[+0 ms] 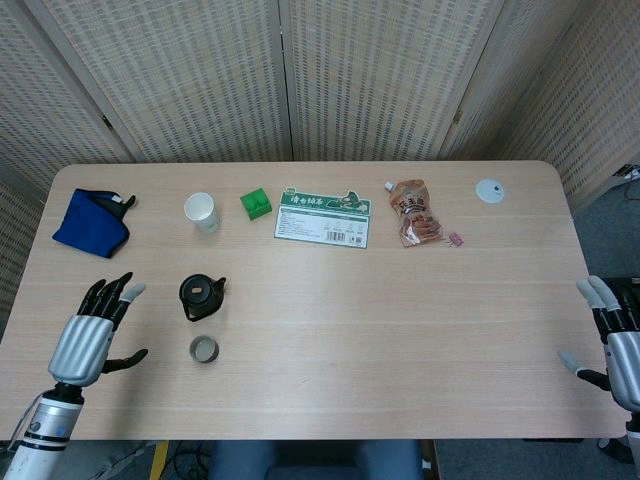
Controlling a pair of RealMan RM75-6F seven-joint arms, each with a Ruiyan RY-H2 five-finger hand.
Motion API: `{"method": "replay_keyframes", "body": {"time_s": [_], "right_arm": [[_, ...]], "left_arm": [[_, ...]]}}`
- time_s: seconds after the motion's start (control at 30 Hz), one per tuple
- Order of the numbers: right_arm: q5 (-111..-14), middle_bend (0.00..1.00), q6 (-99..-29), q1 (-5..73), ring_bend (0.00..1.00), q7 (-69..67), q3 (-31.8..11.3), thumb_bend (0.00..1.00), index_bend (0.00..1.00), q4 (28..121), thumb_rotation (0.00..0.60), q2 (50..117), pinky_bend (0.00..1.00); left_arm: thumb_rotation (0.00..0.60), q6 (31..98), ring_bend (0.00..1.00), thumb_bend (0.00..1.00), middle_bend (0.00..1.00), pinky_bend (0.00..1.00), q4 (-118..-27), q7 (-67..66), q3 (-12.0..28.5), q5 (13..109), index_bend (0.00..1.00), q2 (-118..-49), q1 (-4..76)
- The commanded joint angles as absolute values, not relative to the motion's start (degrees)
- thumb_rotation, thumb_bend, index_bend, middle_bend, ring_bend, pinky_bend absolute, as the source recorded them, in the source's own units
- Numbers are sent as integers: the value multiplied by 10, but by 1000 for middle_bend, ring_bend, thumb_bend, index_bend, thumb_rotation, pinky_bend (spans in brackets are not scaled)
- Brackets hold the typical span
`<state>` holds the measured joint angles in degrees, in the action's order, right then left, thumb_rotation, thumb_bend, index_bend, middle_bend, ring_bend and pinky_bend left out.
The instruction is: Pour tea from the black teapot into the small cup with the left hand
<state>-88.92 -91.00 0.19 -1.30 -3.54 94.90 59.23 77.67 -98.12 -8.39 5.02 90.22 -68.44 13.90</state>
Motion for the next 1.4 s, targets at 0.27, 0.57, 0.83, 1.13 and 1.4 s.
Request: {"method": "replay_keyframes", "body": {"time_s": [0.27, 0.57, 0.83, 1.13, 1.4], "right_arm": [[-889, 81, -909, 2, 0, -10, -35, 136, 69, 951, 600, 592, 2], [-885, 81, -904, 3, 0, -11, -36, 137, 69, 949, 600, 593, 2], [-882, 81, -897, 6, 0, -11, -36, 136, 69, 945, 600, 596, 2], [-877, 81, -899, 3, 0, -14, -37, 136, 70, 943, 600, 593, 2], [-875, 81, -898, 2, 0, -15, -37, 137, 70, 942, 600, 593, 2]], "left_arm": [[598, 691, 163, 155, 156, 0, -935, -39, 46, 962, 288, -701, 229], [567, 617, 146, 155, 183, 0, -909, -37, 42, 960, 280, -733, 291], [527, 558, 130, 155, 182, 0, -875, -61, 53, 913, 260, -769, 332], [506, 523, 130, 154, 196, 0, -836, -91, 61, 855, 262, -793, 355], [476, 509, 131, 153, 247, 0, -817, -123, 55, 827, 299, -798, 366]]}}
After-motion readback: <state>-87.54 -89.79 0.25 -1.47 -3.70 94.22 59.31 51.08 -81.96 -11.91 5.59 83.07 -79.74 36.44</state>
